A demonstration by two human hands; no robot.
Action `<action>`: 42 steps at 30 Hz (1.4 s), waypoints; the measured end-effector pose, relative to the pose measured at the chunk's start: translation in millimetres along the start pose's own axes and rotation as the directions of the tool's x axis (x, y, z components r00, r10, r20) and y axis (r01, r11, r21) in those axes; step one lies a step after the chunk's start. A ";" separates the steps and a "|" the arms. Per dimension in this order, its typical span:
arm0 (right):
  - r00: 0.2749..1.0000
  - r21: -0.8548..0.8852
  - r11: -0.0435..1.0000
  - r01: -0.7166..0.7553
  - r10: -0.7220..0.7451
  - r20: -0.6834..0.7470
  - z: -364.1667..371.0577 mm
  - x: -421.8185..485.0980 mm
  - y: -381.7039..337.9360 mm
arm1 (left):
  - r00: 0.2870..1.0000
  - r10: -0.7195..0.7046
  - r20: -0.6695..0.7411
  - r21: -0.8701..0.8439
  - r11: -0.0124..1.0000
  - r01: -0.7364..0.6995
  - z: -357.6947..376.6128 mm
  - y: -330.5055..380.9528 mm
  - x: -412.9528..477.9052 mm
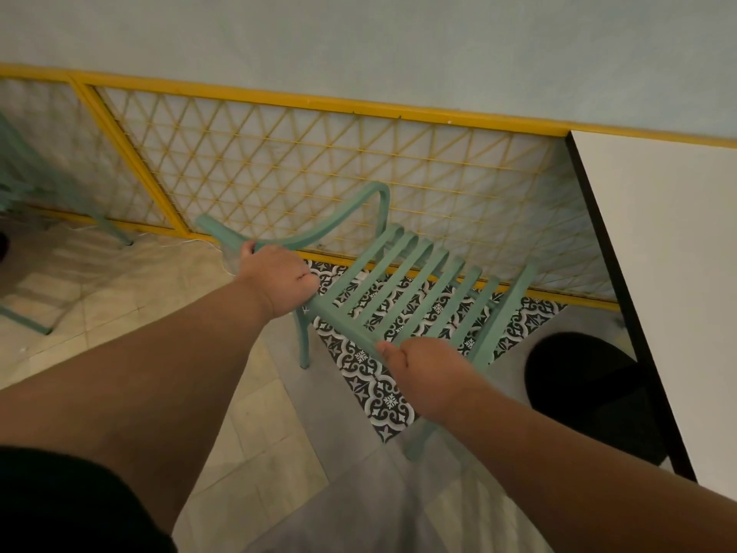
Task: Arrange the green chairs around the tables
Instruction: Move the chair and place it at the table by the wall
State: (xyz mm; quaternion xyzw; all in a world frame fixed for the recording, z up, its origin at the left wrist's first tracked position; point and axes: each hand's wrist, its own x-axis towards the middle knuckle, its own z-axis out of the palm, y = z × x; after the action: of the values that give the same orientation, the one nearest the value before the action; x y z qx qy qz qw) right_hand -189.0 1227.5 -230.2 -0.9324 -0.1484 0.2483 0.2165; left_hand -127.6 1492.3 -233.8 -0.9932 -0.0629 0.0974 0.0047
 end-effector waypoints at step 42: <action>0.991 0.319 0.941 0.111 -0.131 0.042 46.2 -51.9 -12.1 | 0.928 0.344 -0.145 0.047 0.939 -0.341 26.0 65.1 -94.7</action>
State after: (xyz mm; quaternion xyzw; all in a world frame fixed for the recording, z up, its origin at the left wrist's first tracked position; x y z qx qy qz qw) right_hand -258.6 1233.2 -239.9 -0.8666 -0.1704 0.2843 0.3730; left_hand -216.7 1415.7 -242.5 -0.9933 0.1130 0.0219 0.0026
